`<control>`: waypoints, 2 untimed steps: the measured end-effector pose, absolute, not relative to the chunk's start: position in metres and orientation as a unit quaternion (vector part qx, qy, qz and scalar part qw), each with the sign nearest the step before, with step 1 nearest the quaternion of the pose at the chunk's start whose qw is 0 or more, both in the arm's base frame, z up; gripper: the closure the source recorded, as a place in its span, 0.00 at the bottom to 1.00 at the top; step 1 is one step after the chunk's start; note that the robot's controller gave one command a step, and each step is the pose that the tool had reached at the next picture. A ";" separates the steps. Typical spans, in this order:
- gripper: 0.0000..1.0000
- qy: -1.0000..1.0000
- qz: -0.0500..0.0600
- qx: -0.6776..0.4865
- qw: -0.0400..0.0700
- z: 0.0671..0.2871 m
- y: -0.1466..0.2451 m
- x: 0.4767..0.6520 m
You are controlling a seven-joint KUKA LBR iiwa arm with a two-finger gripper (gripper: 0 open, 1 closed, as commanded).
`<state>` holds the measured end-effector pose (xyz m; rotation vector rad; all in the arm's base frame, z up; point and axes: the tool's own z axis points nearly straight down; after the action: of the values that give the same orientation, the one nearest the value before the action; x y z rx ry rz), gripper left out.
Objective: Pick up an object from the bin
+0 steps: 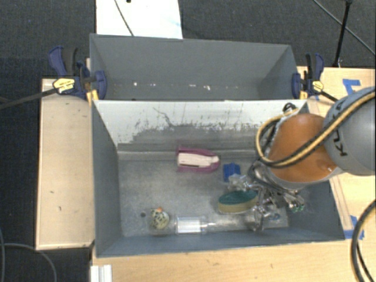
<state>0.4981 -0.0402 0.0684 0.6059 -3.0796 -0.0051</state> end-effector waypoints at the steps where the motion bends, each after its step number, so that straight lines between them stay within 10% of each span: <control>1: 0.00 -0.976 -0.001 0.218 0.000 0.102 -0.006 0.476; 2: 0.00 -0.980 0.000 0.197 -0.002 0.100 -0.025 0.480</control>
Offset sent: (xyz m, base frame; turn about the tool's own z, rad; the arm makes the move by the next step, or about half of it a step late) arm -0.0223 0.0317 0.0316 -0.0460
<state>0.4803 -0.0252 0.1002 0.6190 -3.0845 0.0005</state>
